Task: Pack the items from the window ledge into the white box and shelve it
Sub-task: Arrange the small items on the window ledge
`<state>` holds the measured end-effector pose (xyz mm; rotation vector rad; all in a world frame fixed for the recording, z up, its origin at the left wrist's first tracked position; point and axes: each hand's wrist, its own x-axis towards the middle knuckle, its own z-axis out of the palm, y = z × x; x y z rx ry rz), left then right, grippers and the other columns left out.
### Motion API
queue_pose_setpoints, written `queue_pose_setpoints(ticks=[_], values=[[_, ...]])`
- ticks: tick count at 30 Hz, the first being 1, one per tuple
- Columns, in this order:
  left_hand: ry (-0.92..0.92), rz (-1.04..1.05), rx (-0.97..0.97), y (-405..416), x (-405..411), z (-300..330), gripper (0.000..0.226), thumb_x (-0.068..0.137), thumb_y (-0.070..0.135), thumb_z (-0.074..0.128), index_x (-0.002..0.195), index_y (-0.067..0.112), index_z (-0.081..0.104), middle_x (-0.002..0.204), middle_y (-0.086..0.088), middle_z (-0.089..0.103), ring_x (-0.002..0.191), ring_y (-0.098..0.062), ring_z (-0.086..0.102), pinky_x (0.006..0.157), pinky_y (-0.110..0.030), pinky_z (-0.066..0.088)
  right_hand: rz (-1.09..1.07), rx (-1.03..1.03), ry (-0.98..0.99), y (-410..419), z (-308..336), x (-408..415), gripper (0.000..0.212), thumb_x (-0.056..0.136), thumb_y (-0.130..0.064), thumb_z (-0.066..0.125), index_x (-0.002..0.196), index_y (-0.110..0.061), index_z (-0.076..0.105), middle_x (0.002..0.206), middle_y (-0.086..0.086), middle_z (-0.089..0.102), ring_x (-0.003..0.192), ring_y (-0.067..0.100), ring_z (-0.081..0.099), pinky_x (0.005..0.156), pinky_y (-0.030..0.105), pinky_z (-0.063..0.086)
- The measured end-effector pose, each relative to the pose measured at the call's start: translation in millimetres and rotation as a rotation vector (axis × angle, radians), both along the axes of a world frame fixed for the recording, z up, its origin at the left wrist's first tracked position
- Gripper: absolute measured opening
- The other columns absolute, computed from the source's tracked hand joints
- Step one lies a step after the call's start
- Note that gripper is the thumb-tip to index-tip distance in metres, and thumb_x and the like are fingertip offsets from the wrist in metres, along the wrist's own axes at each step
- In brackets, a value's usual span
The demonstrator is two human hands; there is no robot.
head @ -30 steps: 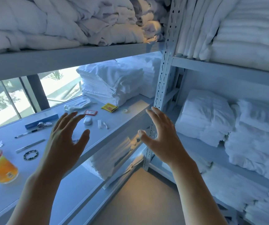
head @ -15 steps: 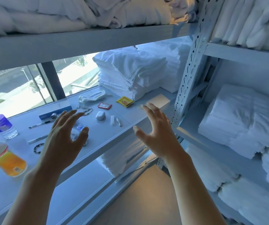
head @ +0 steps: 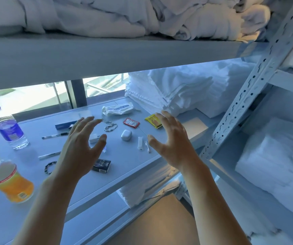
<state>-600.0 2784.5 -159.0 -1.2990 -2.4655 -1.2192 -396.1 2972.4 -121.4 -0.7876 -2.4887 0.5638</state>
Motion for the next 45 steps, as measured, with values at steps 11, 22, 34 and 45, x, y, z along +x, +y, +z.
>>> queue_pose_setpoints(ticks=[11, 22, 34, 45], values=[[-0.067, 0.193, -0.063, 1.9, -43.7, -35.6, 0.045, 0.097, 0.032, 0.063, 0.141, 0.023, 0.057, 0.154, -0.004, 0.048, 0.149, -0.027, 0.033, 0.12, -0.053, 0.03, 0.116, -0.026, -0.041, 35.1, -17.6, -71.3, 0.086, 0.08, -0.069, 0.044, 0.157, -0.029, 0.038, 0.167, -0.008, 0.029, 0.155, 0.016, 0.023, 0.125, 0.051, 0.023], [-0.125, 0.448, -0.134, 39.3, -32.1, -60.8, 0.05, 0.097, 0.034, 0.063, 0.144, 0.02, 0.054, 0.153, -0.007, 0.049, 0.144, -0.026, 0.036, 0.12, -0.046, 0.031, 0.326, -0.037, -0.037, 116.3, -46.3, -111.2, 0.077, 0.088, -0.057, 0.057, 0.157, -0.026, 0.039, 0.166, -0.005, 0.032, 0.154, 0.017, 0.025, 0.124, 0.049, 0.024], [-0.218, 0.642, -0.238, 49.2, -4.8, -97.4, 0.053, 0.099, 0.034, 0.062, 0.149, 0.023, 0.049, 0.157, -0.004, 0.044, 0.148, -0.026, 0.032, 0.121, -0.05, 0.028, 0.477, -0.189, -0.136, 161.2, -107.1, -125.4, 0.072, 0.092, -0.053, 0.061, 0.157, -0.032, 0.038, 0.167, -0.01, 0.029, 0.155, 0.01, 0.02, 0.126, 0.048, 0.02], [-0.194, 0.546, -0.365, 43.4, -40.6, -145.9, 0.089, 0.086, 0.076, 0.034, 0.159, 0.024, 0.032, 0.165, -0.005, 0.031, 0.154, -0.03, 0.022, 0.122, -0.051, 0.024, 0.334, -0.17, -0.31, 161.9, -173.1, -143.4, 0.084, 0.083, -0.071, 0.046, 0.157, -0.032, 0.036, 0.17, -0.003, 0.024, 0.156, 0.02, 0.018, 0.125, 0.055, 0.019]])
